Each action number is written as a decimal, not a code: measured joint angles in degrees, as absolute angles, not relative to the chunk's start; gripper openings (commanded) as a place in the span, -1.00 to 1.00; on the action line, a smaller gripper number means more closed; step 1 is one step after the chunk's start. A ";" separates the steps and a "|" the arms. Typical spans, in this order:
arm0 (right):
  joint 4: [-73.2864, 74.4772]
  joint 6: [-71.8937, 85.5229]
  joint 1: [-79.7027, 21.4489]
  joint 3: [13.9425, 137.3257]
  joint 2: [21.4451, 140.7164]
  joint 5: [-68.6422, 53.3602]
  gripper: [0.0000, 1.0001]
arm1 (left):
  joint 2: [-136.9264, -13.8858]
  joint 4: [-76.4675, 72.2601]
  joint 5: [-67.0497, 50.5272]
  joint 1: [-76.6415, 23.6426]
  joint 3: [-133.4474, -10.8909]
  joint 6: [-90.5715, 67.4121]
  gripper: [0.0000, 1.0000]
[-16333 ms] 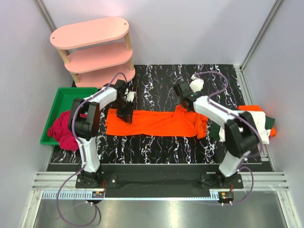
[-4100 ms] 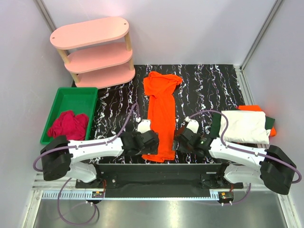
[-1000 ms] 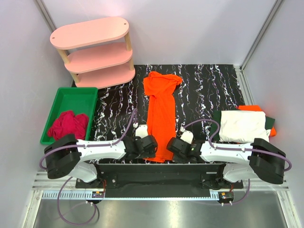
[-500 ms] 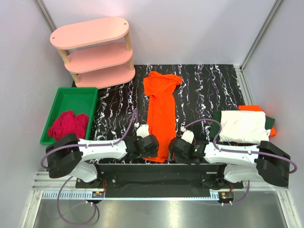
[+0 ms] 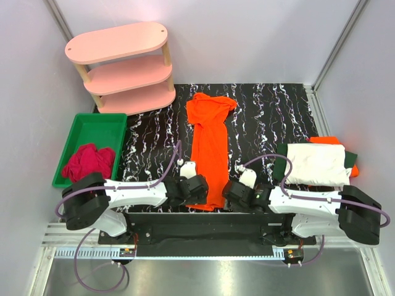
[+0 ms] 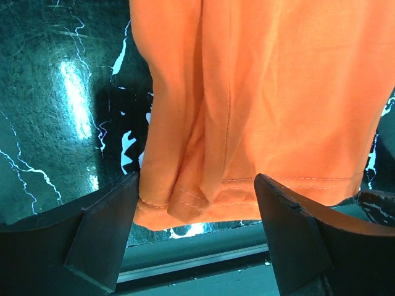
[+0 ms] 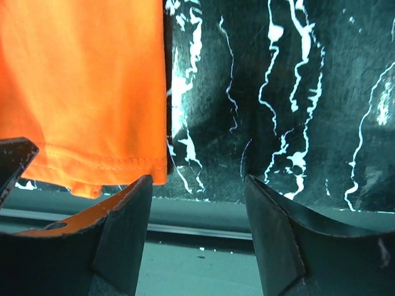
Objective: Fold and stack the t-shirts
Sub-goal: Grab the bottom of the folded rectangular tshirt with both arms
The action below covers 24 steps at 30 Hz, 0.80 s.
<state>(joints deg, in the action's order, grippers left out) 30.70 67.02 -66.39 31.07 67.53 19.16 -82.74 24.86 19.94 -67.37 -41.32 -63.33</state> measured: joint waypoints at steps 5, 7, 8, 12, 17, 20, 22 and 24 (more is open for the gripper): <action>30.70 66.32 -66.39 32.10 67.99 20.60 0.27 | -82.72 24.82 19.94 -67.51 -41.30 -63.02 0.63; 30.63 66.00 -66.39 32.53 67.66 21.23 0.17 | -82.72 24.75 19.94 -67.57 -41.30 -63.02 0.63; 30.61 65.82 -66.39 32.67 67.46 21.76 0.14 | -82.65 24.73 19.94 -67.59 -41.25 -63.02 0.63; 30.63 65.17 -66.43 33.87 68.75 23.46 0.11 | -82.48 24.47 19.97 -67.68 -41.01 -63.07 0.62; 28.49 64.20 -66.43 35.29 74.72 23.53 0.10 | -82.26 24.23 19.99 -67.88 -40.80 -63.09 0.62; 27.42 63.61 -66.46 35.81 76.36 23.77 0.10 | -82.24 24.18 19.97 -68.10 -40.75 -63.13 0.61; 26.79 63.22 -66.46 36.27 77.36 24.08 0.09 | -82.11 24.05 19.97 -68.25 -40.64 -63.29 0.61; 26.13 63.00 -66.46 36.64 78.08 24.45 0.07 | -81.73 23.79 19.99 -68.34 -40.23 -63.44 0.61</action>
